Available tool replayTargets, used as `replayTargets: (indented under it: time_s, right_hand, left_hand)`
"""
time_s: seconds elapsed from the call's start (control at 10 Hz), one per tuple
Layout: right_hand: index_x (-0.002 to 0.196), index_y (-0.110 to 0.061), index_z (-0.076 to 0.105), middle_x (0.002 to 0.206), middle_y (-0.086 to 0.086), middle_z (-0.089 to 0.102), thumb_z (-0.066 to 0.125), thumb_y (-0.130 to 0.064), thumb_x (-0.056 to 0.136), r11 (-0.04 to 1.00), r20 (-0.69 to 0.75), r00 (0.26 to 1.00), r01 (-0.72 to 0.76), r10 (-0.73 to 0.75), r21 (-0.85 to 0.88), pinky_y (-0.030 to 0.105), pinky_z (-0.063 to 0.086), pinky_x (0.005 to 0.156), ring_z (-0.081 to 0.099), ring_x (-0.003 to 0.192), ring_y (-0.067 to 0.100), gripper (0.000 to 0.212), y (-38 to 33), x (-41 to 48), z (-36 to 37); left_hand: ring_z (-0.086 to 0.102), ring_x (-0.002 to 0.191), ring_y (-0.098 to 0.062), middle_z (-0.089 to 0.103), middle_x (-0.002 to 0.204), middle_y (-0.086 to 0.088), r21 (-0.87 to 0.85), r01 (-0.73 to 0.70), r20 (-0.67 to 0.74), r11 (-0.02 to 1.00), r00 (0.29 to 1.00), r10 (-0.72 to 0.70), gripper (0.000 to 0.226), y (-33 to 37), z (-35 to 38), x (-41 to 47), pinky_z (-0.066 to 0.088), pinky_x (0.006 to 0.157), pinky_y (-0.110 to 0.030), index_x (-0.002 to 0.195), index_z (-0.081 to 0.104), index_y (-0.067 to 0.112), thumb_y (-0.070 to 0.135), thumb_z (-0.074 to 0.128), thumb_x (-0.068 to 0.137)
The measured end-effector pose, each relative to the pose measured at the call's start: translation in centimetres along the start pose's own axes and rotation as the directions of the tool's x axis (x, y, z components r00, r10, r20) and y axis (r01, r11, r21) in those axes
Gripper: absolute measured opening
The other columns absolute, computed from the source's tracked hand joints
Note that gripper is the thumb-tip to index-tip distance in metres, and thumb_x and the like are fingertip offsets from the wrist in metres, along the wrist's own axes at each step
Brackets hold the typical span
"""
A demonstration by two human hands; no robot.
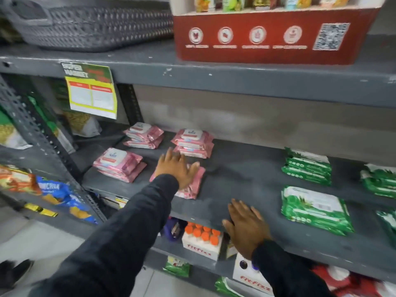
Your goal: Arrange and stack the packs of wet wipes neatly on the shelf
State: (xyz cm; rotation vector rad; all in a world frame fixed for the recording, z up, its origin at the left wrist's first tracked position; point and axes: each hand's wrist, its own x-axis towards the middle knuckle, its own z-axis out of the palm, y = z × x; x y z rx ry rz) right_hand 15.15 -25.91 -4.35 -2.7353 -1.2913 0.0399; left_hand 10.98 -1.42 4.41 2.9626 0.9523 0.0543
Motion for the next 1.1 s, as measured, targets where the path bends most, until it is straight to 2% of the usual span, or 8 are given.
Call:
replayTargets:
  time_s: [0.1, 0.2, 0.4, 0.5, 0.7, 0.8, 1.0, 1.1]
  right_hand:
    - [0.117, -0.014, 0.069, 0.128, 0.003, 0.065, 0.026, -0.047, 0.094, 0.998, -0.006, 0.999, -0.047, 0.046, -0.037, 0.037, 0.028, 0.101, 0.064, 0.115, 0.021, 0.059, 0.0, 0.1, 1.3]
    - [0.124, -0.013, 0.065, 0.134, 0.003, 0.061, 0.016, -0.049, 0.096, 0.997, 0.026, 0.998, -0.06, 0.061, -0.052, 0.037, 0.023, 0.107, 0.06, 0.121, 0.023, 0.067, 0.2, 0.1, 1.7]
    - [0.127, -0.012, 0.062, 0.135, 0.003, 0.06, 0.007, -0.054, 0.094, 0.995, 0.035, 0.995, -0.089, 0.091, -0.047, 0.022, -0.002, 0.116, 0.056, 0.124, 0.019, 0.077, -0.2, 0.4, 1.2]
    - [0.131, -0.012, 0.059, 0.139, 0.002, 0.056, 0.008, -0.055, 0.095, 0.994, 0.081, 0.991, -0.104, 0.106, -0.027, 0.023, 0.001, 0.116, 0.039, 0.13, 0.012, 0.076, -0.7, 0.1, 0.6]
    - [0.132, -0.013, 0.057, 0.141, -0.001, 0.054, 0.012, -0.051, 0.096, 0.99, 0.015, 0.99, -0.138, 0.139, -0.031, 0.022, 0.004, 0.116, -0.001, 0.144, -0.009, 0.069, -1.0, -0.3, 0.7]
    - [0.133, -0.013, 0.056, 0.141, -0.002, 0.053, 0.013, -0.05, 0.096, 0.988, -0.023, 0.989, -0.147, 0.146, -0.048, 0.023, 0.006, 0.116, -0.004, 0.143, -0.01, 0.068, -1.3, -0.2, 0.6]
    - [0.136, -0.013, 0.053, 0.145, 0.0, 0.049, 0.007, -0.052, 0.098, 0.989, 0.048, 0.989, -0.139, 0.141, -0.054, 0.022, 0.005, 0.115, 0.03, 0.135, 0.007, 0.071, -1.3, -0.1, 0.5]
    - [0.143, -0.02, 0.043, 0.15, -0.009, 0.037, 0.016, -0.062, 0.093, 0.989, -0.082, 0.989, -0.129, 0.123, -0.075, 0.018, 0.013, 0.114, 0.03, 0.139, 0.009, 0.07, -0.7, -0.4, 0.7]
  left_hand:
    - [0.042, 0.122, -0.033, 0.059, 0.124, -0.013, 0.032, -0.015, -0.052, 0.999, 0.998, 0.016, 0.071, -0.5, 2.1, 0.1, 0.034, 0.101, -0.047, 0.114, 0.059, 0.011, 0.06, 0.02, 0.082]
    - [0.045, 0.115, -0.033, 0.062, 0.116, -0.011, 0.05, -0.027, -0.067, 0.998, 0.997, 0.03, 0.064, 0.3, 2.2, 0.0, 0.033, 0.098, -0.048, 0.108, 0.062, 0.011, 0.055, 0.023, 0.081]
    - [0.005, 0.144, -0.035, 0.025, 0.153, -0.015, -0.09, -0.056, 0.182, 0.994, 0.981, 0.071, 0.08, -1.1, 0.4, 1.7, 0.005, 0.116, -0.052, 0.142, 0.031, 0.009, 0.063, 0.012, 0.086]
    - [-0.004, 0.145, -0.031, 0.012, 0.158, -0.009, -0.105, -0.101, 0.062, 0.989, 0.992, 0.108, 0.08, -5.5, -1.7, 3.9, -0.001, 0.116, -0.051, 0.147, 0.022, 0.016, 0.066, 0.009, 0.085]
    - [0.001, 0.145, -0.033, 0.018, 0.157, -0.01, 0.069, 0.158, 0.01, 0.985, 0.987, -0.159, 0.081, -17.8, -0.3, 6.4, 0.007, 0.116, -0.05, 0.144, 0.029, 0.014, 0.064, 0.008, 0.083]
    - [0.011, 0.143, -0.034, 0.027, 0.154, -0.01, 0.079, 0.178, -0.004, 0.981, 0.984, -0.178, 0.081, -19.2, 1.4, 6.4, 0.014, 0.114, -0.05, 0.139, 0.039, 0.015, 0.064, 0.01, 0.081]
    - [0.027, 0.137, -0.034, 0.042, 0.145, -0.012, 0.05, 0.136, -0.049, 0.989, 0.99, -0.134, 0.074, -18.9, 1.8, 6.6, 0.023, 0.109, -0.05, 0.129, 0.05, 0.013, 0.057, 0.013, 0.083]
    - [0.006, 0.144, -0.034, 0.023, 0.155, -0.01, 0.024, 0.123, 0.02, 0.992, 0.992, -0.123, 0.071, -19.7, 1.2, 6.6, 0.007, 0.116, -0.048, 0.143, 0.029, 0.012, 0.054, 0.017, 0.086]
